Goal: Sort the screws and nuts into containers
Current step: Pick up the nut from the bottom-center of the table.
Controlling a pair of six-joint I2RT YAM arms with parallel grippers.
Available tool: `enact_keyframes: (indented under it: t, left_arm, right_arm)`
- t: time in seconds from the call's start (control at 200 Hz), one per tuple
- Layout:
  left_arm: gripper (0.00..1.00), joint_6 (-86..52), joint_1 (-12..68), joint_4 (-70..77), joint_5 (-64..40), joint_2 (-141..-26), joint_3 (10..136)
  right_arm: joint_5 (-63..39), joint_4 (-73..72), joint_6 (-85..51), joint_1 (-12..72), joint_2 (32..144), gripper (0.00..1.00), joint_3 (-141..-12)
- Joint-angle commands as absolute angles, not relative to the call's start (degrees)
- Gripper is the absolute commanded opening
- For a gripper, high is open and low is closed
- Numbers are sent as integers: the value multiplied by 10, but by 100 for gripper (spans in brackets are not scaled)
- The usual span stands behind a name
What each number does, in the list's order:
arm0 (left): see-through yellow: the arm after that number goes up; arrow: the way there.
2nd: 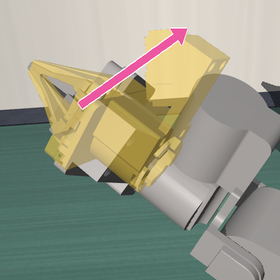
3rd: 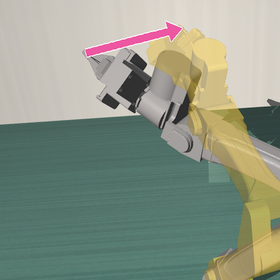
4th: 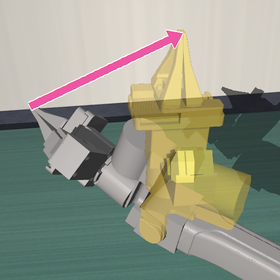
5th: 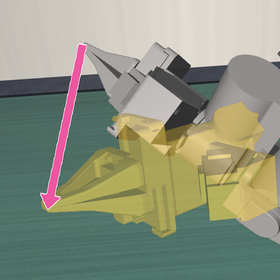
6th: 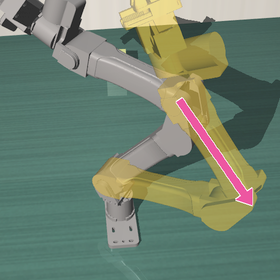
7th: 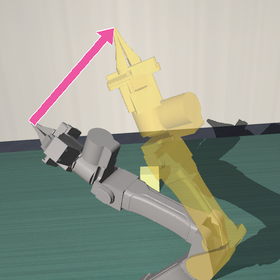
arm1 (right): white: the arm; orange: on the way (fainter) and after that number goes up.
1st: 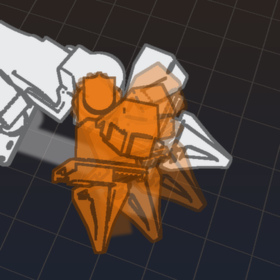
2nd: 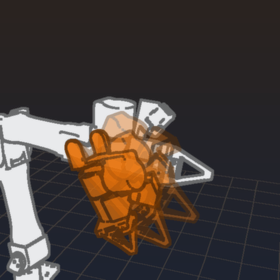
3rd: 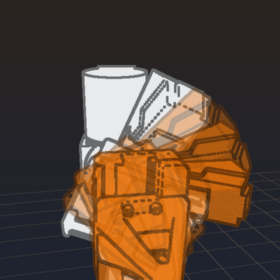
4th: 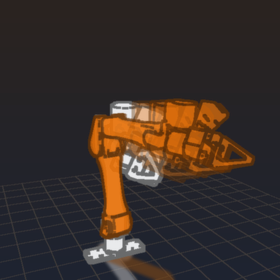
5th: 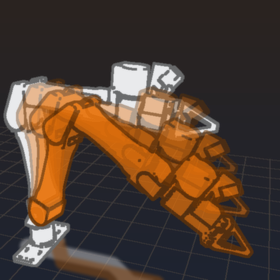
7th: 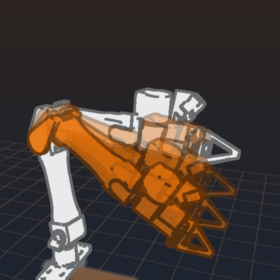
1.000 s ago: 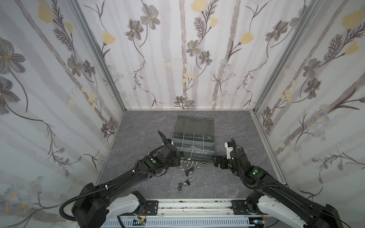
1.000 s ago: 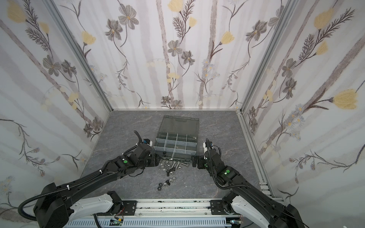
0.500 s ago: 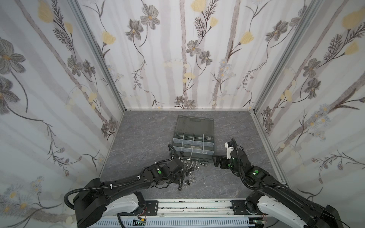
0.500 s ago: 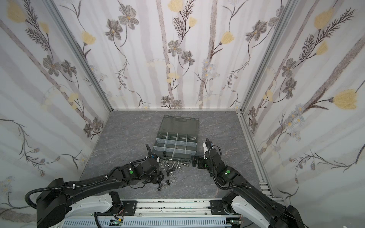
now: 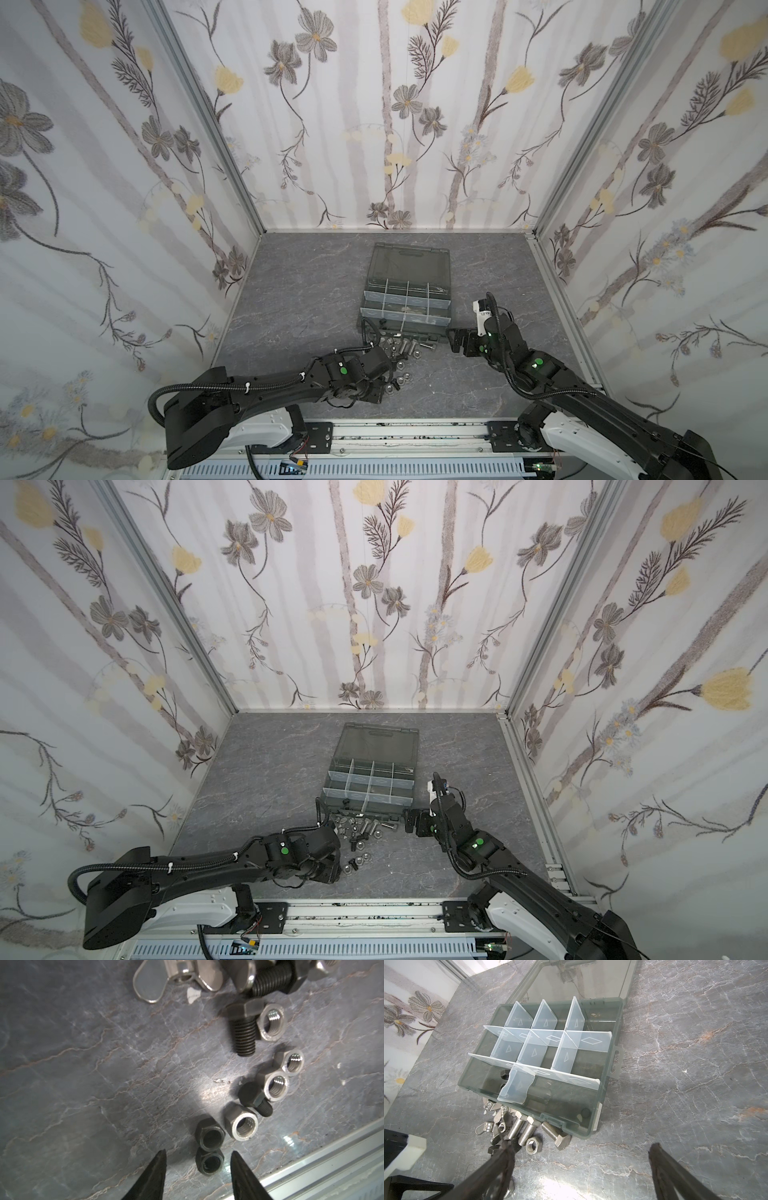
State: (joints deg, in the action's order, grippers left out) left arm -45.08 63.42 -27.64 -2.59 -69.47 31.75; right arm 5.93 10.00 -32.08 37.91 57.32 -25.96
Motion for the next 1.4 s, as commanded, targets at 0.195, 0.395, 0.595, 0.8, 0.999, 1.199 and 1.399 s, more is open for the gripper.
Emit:
enact_keyframes:
  t: [0.195,0.395,0.595,0.8,0.999,1.199,1.399]
  left_arm:
    - [48,-447,636,-280,1,-716,339]
    - [44,-446,637,-280,0,-732,342]
    - [43,-443,637,-279,3,-735,340]
    - [41,-437,637,-279,5,-750,348]
    - [40,-432,637,-279,4,-766,359]
    - [38,-432,637,-279,5,-782,364]
    - [34,-432,638,-279,10,-790,365]
  right_arm:
    - [63,84,-328,380,568,100,-253]
    - [63,88,-328,380,565,100,-254]
    - [63,86,-330,380,563,100,-252]
    - [63,86,-331,380,565,100,-252]
    - [64,87,-331,380,562,100,-250]
    - [65,88,-331,380,562,100,-249]
    - [66,88,-331,380,562,100,-248]
